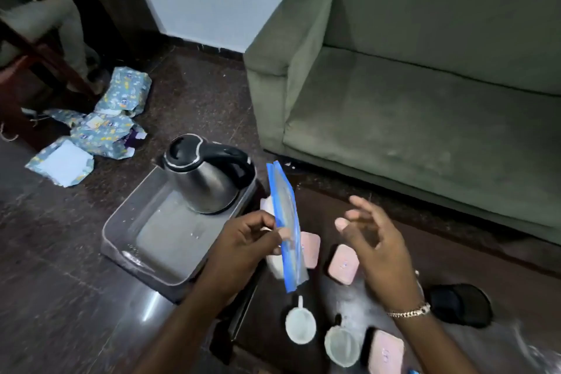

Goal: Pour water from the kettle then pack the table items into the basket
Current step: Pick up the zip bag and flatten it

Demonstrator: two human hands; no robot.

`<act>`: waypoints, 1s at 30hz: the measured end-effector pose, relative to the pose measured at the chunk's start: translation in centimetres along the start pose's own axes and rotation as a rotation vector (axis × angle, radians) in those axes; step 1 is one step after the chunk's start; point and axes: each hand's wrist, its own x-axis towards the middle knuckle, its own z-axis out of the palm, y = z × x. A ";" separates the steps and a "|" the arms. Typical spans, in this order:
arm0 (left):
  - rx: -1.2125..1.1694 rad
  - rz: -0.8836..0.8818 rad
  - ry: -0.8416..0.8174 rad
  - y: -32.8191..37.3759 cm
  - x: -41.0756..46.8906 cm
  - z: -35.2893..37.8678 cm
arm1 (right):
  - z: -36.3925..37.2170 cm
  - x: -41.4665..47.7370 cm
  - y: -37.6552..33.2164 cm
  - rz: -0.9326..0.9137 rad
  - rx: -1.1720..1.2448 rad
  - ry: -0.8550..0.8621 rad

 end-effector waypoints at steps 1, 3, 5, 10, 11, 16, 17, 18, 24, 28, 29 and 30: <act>0.042 0.014 -0.034 0.2 0.1 1.4 | -0.5 -0.5 -0.8 0.002 0.076 -0.084; 0.103 0.022 -0.108 0.7 0.1 3.4 | -1.0 -1.2 -1.8 0.033 0.128 -0.206; 0.165 0.013 -0.184 1.2 -0.2 6.0 | -2.6 -1.7 -2.3 0.029 0.130 -0.195; 0.602 0.221 0.013 1.4 -1.0 10.3 | -7.5 -2.8 -1.9 -0.126 0.036 0.021; 0.736 0.299 0.075 1.3 -1.1 10.9 | -8.6 -3.1 -1.8 -0.207 -0.050 0.056; 1.019 0.438 0.138 1.2 -2.5 15.2 | -11.5 -4.6 -2.0 -0.081 -0.905 -0.088; 1.054 0.458 0.089 1.1 -3.0 16.5 | -11.7 -4.8 -2.2 0.001 -0.944 -0.091; 1.088 0.470 0.020 0.9 -3.5 17.8 | -12.1 -4.9 -2.2 0.063 -0.863 -0.083; 1.077 0.510 -0.166 0.4 -6.0 23.0 | -14.1 -4.4 -2.9 0.054 -0.412 0.066; 1.036 0.620 -0.274 0.8 -7.6 24.7 | -14.9 -3.9 -0.6 0.026 -0.659 0.035; 1.042 0.624 -0.293 0.7 -7.9 25.0 | -15.2 -3.7 -0.1 0.073 -0.634 0.020; 1.044 0.612 -0.301 0.4 -8.2 25.3 | -15.3 -3.7 -0.2 0.119 -0.529 0.044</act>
